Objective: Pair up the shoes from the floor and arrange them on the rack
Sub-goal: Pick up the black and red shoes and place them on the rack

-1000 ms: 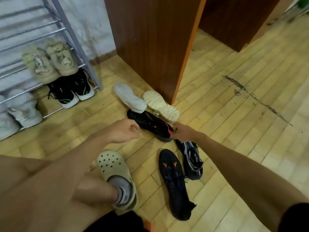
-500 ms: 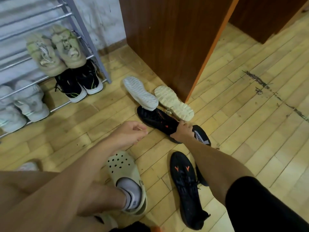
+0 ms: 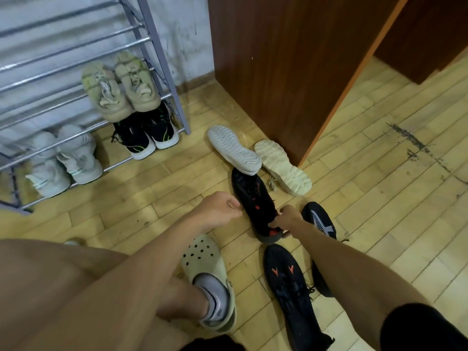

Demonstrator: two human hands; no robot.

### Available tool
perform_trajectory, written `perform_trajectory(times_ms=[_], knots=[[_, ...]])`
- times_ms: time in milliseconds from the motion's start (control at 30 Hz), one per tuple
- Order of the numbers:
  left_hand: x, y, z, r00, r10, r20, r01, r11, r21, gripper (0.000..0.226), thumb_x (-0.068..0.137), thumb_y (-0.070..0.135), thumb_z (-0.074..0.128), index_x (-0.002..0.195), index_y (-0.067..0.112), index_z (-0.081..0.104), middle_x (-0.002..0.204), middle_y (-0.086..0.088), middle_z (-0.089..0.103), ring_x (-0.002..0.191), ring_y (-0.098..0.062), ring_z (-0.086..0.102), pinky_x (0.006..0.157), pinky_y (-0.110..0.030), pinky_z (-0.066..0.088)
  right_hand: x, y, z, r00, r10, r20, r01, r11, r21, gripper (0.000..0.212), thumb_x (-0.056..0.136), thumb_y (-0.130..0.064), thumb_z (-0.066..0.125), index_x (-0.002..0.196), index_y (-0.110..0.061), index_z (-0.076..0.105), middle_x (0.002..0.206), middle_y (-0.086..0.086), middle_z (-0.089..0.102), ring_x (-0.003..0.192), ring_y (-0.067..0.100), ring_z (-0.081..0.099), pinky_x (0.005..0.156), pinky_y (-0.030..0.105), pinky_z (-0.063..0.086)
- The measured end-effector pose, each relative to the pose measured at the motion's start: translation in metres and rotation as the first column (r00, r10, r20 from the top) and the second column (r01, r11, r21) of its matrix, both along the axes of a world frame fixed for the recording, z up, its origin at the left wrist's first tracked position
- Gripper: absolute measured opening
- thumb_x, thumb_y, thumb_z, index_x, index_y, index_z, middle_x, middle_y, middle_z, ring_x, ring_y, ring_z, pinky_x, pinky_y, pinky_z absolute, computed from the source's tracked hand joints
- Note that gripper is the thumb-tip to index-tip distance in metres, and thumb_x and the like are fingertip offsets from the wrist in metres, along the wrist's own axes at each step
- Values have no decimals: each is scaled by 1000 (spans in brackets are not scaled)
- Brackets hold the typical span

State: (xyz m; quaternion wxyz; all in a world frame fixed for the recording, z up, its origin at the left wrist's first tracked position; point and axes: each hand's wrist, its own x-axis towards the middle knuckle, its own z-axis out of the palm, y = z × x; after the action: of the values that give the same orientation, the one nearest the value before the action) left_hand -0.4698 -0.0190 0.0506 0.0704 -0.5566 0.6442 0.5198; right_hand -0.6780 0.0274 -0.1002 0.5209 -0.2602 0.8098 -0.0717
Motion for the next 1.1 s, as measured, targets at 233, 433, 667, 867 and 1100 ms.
perform_trajectory(times_ms=[233,433,667,867,1100], knots=[[11,21,13,999,44,16,-43,999,-27,30,87,23,59,116,17,60,111,2,59,110,-17,57,95,-30,44,20,-5,58,949,-117,292,131,991,-29,51,82,-3,72,127,8,50,132,21,53,105,39,60,43,35,57],[31,27,25,989,144,22,-142,987,-81,16,87,21,58,74,24,49,81,4,52,85,-17,55,72,-28,44,35,-9,108,947,104,305,-101,995,-26,48,80,-3,74,123,6,54,127,20,57,90,34,63,58,41,59],[84,18,68,853,522,-13,-521,852,42,62,87,48,58,139,20,39,136,-9,49,98,-26,60,75,-37,52,91,-45,188,866,346,360,-258,928,-270,42,84,-4,71,122,7,59,98,11,69,82,26,67,58,34,61],[131,4,134,635,686,-355,-751,656,-75,37,84,16,68,119,10,57,108,-12,68,71,-27,65,63,-36,57,160,-77,272,773,591,232,-398,736,-548,31,88,-5,66,119,-3,64,106,16,71,91,24,68,68,34,61],[220,11,219,480,685,-547,-871,444,-209,16,78,-4,65,90,7,64,90,-9,68,72,-27,66,60,-35,58,258,-97,366,719,694,-26,-495,486,-721,24,78,-12,72,102,-12,71,87,5,76,83,21,73,64,30,61]])
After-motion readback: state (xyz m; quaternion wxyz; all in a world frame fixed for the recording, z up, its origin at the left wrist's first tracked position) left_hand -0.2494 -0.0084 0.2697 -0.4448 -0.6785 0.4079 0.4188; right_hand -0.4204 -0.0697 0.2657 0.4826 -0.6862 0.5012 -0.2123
